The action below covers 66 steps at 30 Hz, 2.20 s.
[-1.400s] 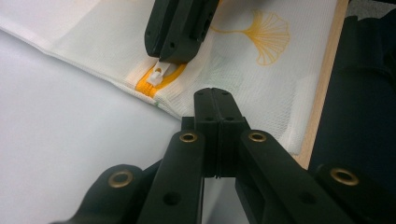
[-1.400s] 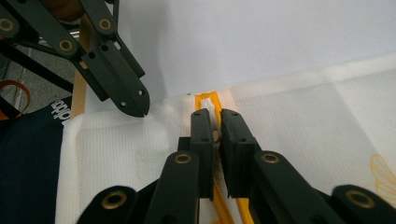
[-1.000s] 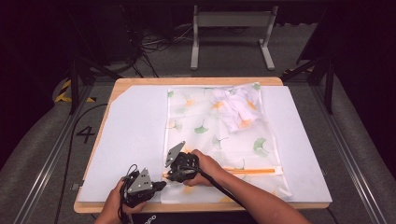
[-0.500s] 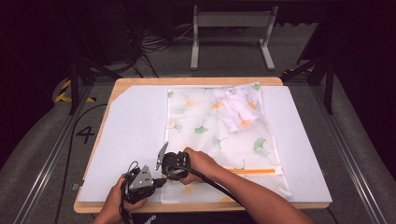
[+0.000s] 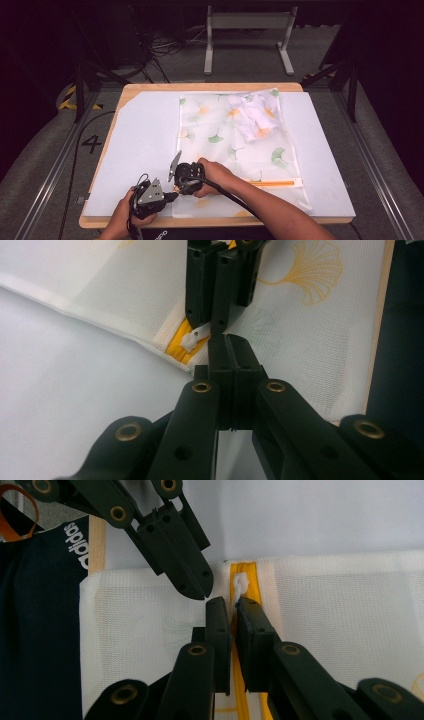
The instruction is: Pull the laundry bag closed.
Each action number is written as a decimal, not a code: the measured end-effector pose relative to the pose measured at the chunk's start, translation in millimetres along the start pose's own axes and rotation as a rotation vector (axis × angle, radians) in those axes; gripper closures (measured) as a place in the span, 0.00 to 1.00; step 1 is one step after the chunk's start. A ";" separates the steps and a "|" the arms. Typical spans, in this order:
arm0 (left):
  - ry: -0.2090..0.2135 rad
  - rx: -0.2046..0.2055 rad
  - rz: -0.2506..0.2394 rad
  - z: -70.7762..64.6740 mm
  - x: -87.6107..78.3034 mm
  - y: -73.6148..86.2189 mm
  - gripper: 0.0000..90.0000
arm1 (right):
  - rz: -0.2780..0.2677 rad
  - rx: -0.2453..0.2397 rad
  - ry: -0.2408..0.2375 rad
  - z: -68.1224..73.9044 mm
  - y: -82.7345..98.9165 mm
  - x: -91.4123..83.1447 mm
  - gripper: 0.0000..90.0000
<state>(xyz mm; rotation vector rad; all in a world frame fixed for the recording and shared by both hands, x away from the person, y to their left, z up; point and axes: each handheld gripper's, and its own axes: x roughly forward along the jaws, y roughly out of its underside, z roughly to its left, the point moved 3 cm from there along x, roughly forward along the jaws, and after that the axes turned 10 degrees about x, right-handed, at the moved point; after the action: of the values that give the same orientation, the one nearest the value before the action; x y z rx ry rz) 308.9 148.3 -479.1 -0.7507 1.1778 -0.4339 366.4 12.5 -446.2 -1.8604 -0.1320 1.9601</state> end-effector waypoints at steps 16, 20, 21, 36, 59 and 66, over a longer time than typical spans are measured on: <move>-0.010 0.001 -0.005 -1.1 0.0 1.0 1.00 | -0.009 0.026 0.005 -2.1 -2.0 1.8 1.00; -0.007 -0.010 -0.004 -0.2 -0.1 1.4 1.00 | -0.013 0.030 0.017 -2.3 1.8 -0.9 1.00; -0.006 -0.015 -0.005 -0.1 0.1 1.4 1.00 | -0.013 0.030 0.017 -2.6 2.6 -1.3 1.00; -0.001 -0.019 -0.018 0.2 -0.1 2.6 1.00 | -0.034 -0.012 0.067 0.1 9.6 -3.2 1.00; 0.020 -0.029 -0.030 1.6 -1.3 4.5 1.00 | -0.032 -0.063 0.156 9.8 -3.3 4.4 0.91; 0.016 -0.028 -0.030 0.8 -1.0 4.4 1.00 | 0.023 -0.118 0.194 13.3 -8.4 5.9 0.93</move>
<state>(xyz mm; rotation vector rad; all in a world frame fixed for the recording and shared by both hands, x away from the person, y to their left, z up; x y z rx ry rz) 309.0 152.2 -481.5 -0.7907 1.1910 -0.4501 355.5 25.2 -447.4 -2.1253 -0.1720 1.8094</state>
